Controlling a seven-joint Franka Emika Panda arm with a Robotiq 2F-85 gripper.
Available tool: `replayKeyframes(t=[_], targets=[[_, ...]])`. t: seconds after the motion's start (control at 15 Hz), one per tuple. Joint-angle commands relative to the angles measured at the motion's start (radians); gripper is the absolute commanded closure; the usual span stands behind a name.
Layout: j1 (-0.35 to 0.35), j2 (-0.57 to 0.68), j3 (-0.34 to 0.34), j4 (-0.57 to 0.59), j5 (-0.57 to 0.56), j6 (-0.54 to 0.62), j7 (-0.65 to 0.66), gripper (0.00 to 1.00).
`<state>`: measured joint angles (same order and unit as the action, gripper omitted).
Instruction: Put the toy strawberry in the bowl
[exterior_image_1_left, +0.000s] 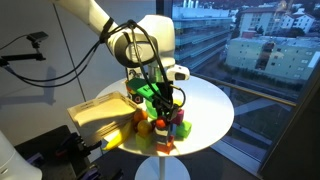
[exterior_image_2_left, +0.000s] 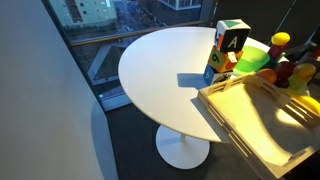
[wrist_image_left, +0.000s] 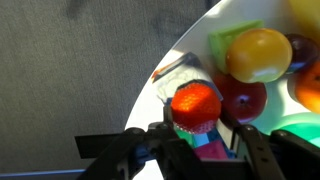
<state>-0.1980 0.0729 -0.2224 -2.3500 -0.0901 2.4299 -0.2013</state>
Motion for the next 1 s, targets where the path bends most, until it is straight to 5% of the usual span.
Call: replayKeyframes(t=[0.0,0.93], targets=[[0.000,-0.062,0.015,-0.010,-0.002,-0.037,-0.005,0.77],[0.079,-0.065,0.101,0.032,-0.008,-0.015,0.131,0.77]])
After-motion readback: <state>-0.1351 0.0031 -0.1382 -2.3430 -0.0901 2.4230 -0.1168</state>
